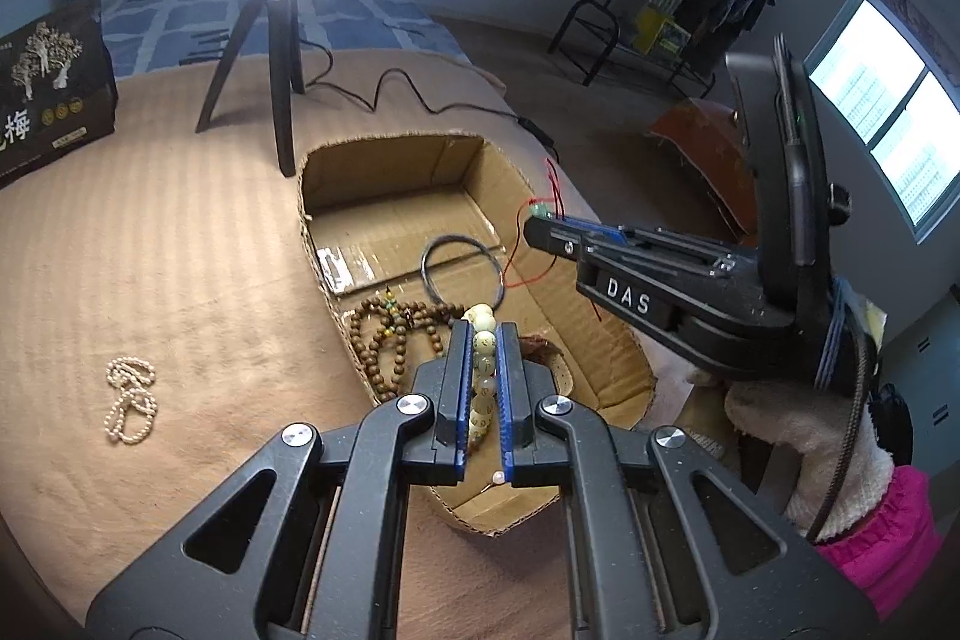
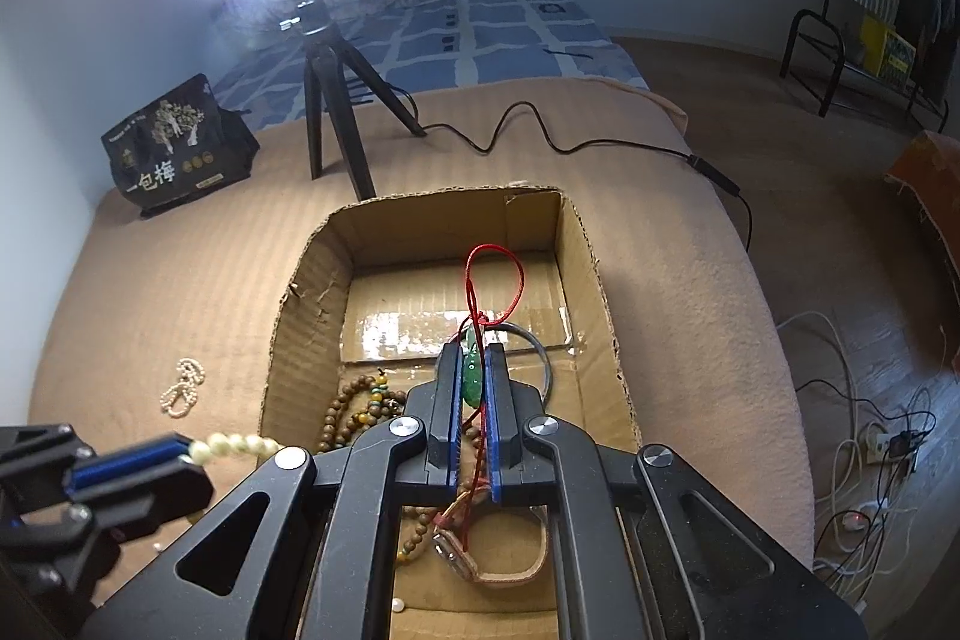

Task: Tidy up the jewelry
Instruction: 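Open the right tool to drop the pendant while the left tool releases the bracelet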

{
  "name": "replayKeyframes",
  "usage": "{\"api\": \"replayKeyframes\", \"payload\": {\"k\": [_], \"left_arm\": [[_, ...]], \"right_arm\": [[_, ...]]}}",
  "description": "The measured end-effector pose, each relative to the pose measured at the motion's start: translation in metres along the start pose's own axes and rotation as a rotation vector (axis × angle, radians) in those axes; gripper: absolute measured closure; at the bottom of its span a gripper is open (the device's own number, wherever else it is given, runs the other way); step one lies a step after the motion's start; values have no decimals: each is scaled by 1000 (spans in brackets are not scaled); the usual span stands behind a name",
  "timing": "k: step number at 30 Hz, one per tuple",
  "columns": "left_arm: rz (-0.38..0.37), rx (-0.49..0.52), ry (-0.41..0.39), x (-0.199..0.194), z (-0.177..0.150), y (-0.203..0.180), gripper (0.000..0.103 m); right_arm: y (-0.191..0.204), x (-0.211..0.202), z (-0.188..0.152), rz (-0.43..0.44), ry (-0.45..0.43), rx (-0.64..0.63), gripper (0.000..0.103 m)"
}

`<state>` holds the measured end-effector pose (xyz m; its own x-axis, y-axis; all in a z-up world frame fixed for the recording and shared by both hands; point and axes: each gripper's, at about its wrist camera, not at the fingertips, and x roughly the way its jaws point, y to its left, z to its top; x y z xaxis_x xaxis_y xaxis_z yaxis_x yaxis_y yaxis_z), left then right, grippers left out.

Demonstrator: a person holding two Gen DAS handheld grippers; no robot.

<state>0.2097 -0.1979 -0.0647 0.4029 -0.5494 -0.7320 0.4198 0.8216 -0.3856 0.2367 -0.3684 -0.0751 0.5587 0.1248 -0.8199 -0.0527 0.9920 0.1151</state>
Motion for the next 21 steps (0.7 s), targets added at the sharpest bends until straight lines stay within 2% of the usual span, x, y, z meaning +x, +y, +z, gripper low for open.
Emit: {"api": "replayKeyframes", "payload": {"k": [16,18,20,21], "left_arm": [[4,17,40,11,-7,-5,98],[6,20,36,12,-6,-5,98],[14,20,44,12,-6,-5,97],[17,19,46,13,-6,-4,97]], "right_arm": [[-3,5,-2,-5,15,10,97],[-4,5,-2,-6,17,14,91],[-4,4,-2,-13,14,18,70],[-5,3,-2,-15,11,21,66]]}}
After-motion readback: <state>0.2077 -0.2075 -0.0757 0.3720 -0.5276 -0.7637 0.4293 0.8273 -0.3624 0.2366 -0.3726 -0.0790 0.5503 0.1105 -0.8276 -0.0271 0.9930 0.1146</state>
